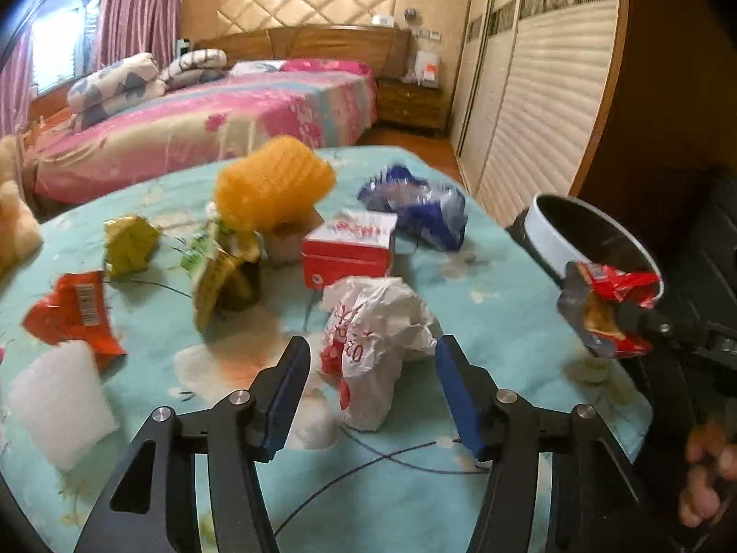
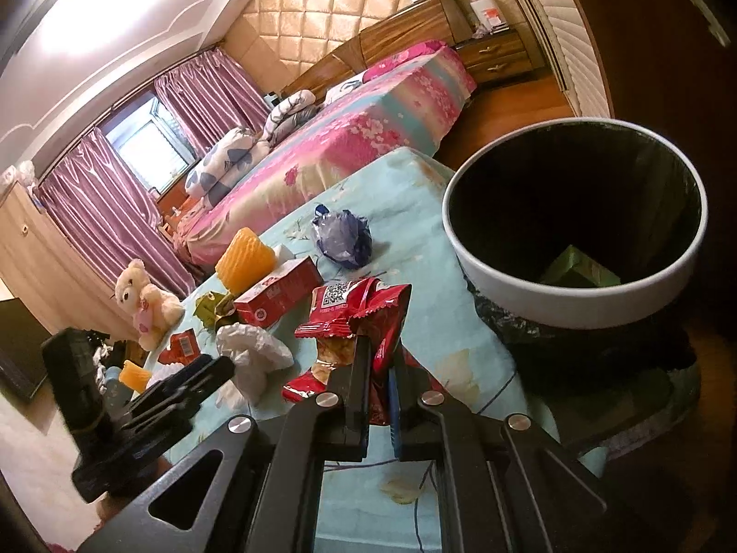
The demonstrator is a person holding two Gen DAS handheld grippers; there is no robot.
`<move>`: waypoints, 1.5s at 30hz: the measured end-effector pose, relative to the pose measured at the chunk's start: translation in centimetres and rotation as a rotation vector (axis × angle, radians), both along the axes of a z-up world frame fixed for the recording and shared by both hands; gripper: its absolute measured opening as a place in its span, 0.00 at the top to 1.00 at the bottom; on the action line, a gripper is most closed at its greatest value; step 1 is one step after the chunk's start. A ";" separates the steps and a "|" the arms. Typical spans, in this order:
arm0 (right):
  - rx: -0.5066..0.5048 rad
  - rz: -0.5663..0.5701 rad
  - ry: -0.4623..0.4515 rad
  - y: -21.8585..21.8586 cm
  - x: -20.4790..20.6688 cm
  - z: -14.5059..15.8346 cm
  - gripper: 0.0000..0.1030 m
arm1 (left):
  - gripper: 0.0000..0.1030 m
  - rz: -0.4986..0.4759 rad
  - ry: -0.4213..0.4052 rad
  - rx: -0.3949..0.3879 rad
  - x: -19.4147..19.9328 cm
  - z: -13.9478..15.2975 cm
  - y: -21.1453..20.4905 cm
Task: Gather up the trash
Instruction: 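Carry both bags over the trash bin and open both tools to release them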
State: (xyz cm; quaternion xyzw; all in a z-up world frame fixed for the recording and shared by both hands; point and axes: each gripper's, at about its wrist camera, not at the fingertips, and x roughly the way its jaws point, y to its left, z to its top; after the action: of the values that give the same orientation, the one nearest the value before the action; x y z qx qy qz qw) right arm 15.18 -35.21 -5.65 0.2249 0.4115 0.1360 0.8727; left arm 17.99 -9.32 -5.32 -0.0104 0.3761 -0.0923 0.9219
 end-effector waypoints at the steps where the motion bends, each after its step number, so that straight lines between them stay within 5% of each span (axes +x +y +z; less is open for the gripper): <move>1: 0.006 0.000 0.001 -0.1 -0.1 -0.1 0.94 | 0.53 -0.011 0.010 0.007 0.4 -0.2 -0.5; 2: 0.007 -0.002 0.000 -0.2 -0.1 -0.1 0.94 | 0.73 -0.025 0.019 0.009 0.8 -0.5 -0.8; 6: 0.009 -0.014 -0.008 -0.7 -0.4 0.2 0.94 | 0.87 -0.068 0.019 0.018 1.4 -0.6 -1.8; 21: -0.007 -0.093 -0.043 -4.1 -0.9 1.7 0.94 | 0.89 -0.188 -0.007 -0.067 0.3 1.5 -3.6; 45: -0.134 -0.222 -0.031 -10.7 2.4 2.3 0.94 | 0.88 -0.342 0.002 -0.069 6.3 2.2 -12.0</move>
State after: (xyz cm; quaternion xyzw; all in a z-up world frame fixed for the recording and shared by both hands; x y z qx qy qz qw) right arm 17.59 -45.94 -3.31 0.2082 0.3787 0.0141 0.9017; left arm 24.30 -21.32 -3.09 0.0218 0.3698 -0.2607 0.8915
